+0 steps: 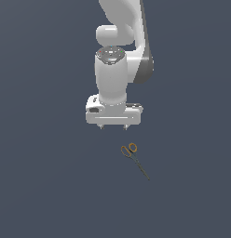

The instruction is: Pick up the object and move it to a goal position.

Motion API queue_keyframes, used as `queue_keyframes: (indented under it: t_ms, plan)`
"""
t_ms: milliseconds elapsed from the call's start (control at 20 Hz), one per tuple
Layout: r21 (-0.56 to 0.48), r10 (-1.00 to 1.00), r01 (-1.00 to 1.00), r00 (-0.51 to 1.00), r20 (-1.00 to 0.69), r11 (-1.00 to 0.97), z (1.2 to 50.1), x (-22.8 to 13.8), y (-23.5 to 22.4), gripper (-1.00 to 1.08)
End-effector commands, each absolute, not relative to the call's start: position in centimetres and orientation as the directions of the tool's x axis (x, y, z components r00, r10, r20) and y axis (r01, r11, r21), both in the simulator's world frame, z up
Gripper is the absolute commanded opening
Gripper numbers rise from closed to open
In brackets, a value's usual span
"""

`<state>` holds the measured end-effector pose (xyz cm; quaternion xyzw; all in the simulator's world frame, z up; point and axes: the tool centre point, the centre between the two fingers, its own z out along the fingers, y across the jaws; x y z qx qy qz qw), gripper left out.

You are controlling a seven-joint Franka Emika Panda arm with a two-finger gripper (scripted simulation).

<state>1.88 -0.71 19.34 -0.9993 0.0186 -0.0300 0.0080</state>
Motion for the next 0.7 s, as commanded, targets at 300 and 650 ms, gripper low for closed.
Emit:
queue_keyframes:
  t_ms: [300, 650]
  plan:
    - [-0.021, 0.008, 0.009, 0.999, 0.043, -1.0, 18.3, 1.5, 1.6, 1.0]
    - [-0.025, 0.035, 0.036, 0.999, 0.033, -0.999, 17.8, 1.0, 3.0, 1.0]
